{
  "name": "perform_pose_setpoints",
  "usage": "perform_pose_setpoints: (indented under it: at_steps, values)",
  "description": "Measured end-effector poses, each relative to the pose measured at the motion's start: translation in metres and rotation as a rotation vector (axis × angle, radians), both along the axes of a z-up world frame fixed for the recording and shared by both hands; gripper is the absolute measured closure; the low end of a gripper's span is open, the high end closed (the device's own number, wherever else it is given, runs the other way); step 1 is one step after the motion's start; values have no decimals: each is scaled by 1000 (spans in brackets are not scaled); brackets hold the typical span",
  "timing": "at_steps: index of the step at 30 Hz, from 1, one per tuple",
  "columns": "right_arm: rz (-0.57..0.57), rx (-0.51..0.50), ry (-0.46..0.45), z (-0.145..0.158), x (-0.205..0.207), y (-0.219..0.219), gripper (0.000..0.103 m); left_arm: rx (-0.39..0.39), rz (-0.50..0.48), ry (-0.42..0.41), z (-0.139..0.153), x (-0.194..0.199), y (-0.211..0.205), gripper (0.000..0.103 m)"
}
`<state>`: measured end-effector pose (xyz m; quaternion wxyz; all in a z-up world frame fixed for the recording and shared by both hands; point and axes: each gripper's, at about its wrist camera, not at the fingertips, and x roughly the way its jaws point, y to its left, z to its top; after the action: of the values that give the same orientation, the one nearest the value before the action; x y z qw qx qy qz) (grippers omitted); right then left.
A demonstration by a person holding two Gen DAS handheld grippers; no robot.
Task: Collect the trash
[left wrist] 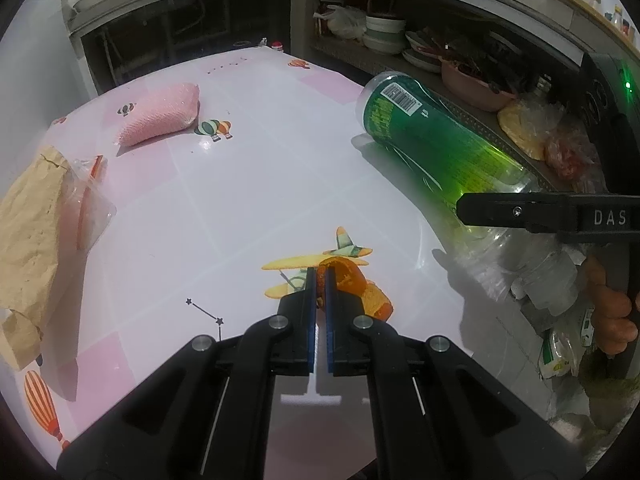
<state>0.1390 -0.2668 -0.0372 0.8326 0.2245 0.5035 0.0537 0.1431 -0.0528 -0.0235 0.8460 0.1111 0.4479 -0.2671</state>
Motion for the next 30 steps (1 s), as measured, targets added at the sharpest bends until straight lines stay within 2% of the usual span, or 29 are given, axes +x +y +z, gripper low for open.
perform_pose_setpoints:
  at_steps: [12,30]
  values:
    - [-40,18,-9,6,-4,-9,34,-48,5,-7,7,5,7,101]
    - [-68,35,-42,17,-16,-23,34,-68,17,-49,30,5,6,101]
